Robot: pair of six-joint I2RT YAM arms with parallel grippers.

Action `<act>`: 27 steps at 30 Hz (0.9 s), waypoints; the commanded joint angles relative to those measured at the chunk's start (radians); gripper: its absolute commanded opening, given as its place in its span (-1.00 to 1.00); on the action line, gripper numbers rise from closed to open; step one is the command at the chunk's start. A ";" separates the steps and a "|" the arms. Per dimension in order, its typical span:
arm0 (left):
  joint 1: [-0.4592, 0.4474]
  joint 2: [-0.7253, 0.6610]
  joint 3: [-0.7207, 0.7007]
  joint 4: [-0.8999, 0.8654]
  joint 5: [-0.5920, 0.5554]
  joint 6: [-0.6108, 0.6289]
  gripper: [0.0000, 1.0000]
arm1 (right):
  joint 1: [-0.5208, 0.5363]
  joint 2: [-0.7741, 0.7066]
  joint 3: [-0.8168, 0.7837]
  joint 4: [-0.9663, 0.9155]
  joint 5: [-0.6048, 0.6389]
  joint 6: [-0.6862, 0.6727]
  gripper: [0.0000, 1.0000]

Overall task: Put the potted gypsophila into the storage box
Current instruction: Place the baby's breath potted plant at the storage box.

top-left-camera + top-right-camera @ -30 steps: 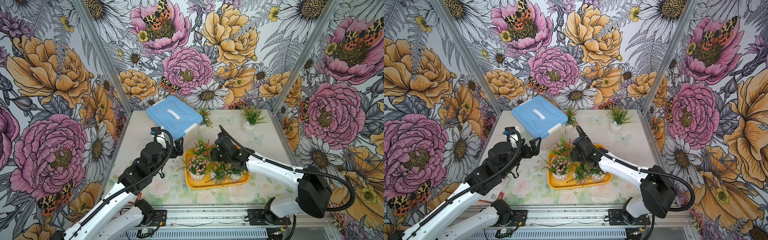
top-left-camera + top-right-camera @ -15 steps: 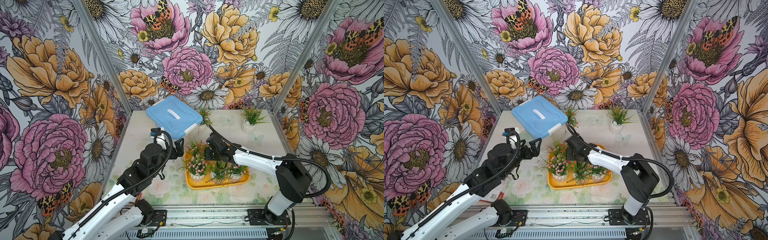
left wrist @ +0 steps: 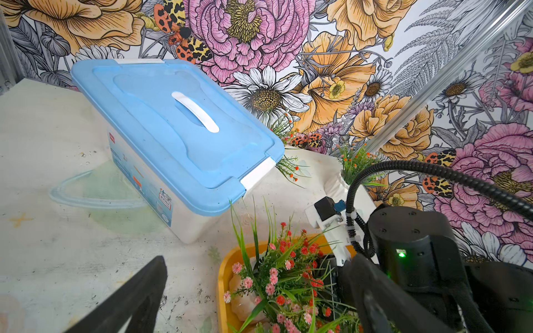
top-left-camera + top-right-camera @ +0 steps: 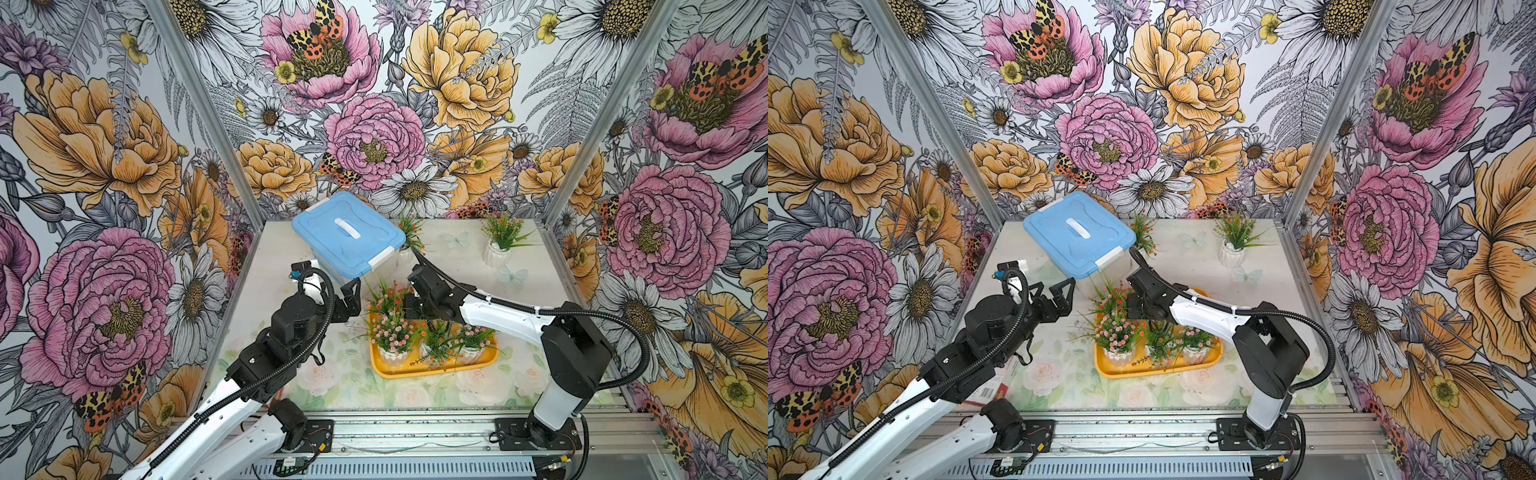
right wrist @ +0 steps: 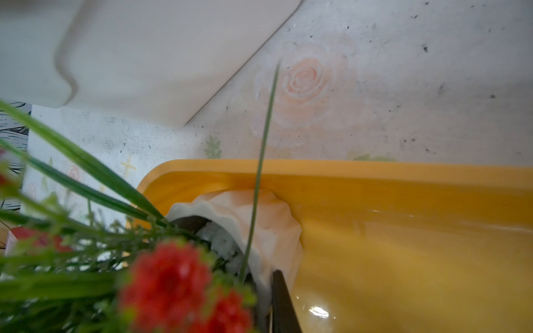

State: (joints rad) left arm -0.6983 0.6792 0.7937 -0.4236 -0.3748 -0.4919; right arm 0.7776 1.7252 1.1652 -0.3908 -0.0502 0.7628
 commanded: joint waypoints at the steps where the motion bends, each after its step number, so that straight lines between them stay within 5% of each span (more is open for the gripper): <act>1: -0.007 0.016 0.004 -0.014 -0.019 0.001 0.97 | 0.003 0.016 0.017 0.110 -0.018 0.020 -0.77; 6: -0.002 0.061 0.035 -0.014 -0.009 0.031 0.98 | -0.013 -0.022 0.014 0.110 0.019 0.028 -0.26; 20: 0.120 0.379 0.260 0.115 0.095 0.108 0.98 | -0.216 -0.132 0.098 0.109 0.070 -0.015 0.50; 27: 0.160 0.619 0.447 0.189 0.159 0.158 0.98 | -0.344 0.012 0.240 0.110 0.001 -0.033 0.54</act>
State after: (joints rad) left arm -0.5499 1.2465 1.1862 -0.2951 -0.2672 -0.3779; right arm 0.4618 1.6714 1.3506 -0.2970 -0.0162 0.7502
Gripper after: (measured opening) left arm 0.989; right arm 0.773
